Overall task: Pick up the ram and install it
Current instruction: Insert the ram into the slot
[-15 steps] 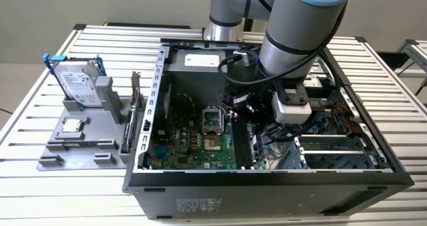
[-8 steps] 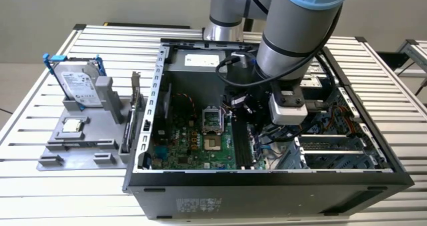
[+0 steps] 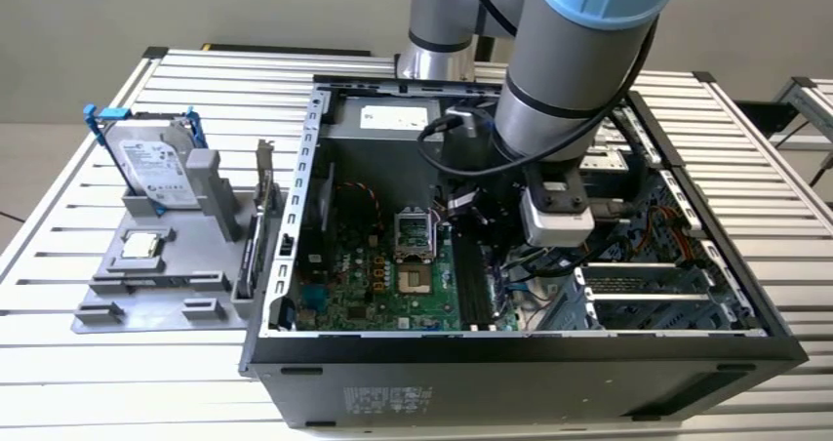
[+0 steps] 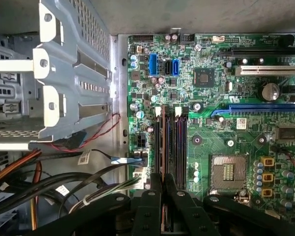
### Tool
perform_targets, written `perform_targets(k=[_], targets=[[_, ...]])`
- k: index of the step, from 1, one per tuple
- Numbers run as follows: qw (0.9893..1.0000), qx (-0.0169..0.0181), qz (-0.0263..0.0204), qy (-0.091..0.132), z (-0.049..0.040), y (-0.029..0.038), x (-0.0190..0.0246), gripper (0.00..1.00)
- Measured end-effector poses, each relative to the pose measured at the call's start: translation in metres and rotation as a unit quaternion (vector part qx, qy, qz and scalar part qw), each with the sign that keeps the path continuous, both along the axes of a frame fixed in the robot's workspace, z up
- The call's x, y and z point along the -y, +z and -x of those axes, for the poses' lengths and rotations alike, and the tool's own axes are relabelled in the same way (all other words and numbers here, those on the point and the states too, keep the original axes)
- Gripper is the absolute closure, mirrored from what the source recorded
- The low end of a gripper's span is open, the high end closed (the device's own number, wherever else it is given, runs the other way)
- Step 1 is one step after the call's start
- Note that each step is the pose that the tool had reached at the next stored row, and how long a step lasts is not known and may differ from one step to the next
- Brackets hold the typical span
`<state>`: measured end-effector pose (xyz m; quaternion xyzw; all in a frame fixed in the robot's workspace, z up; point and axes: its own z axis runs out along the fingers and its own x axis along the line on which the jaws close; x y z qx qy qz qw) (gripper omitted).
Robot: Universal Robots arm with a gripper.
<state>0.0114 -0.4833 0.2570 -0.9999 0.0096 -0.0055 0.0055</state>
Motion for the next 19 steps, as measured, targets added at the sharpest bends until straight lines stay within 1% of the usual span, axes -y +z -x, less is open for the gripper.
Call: perform_targets(k=[11, 19], targets=[[1.0000, 0.0000, -0.0002, 0.002, 0.0017, -0.0071, -0.0040, 1.00], [1.0000, 0.0000, -0.0001, 0.002, 0.0018, -0.0166, -0.0046, 1.00]])
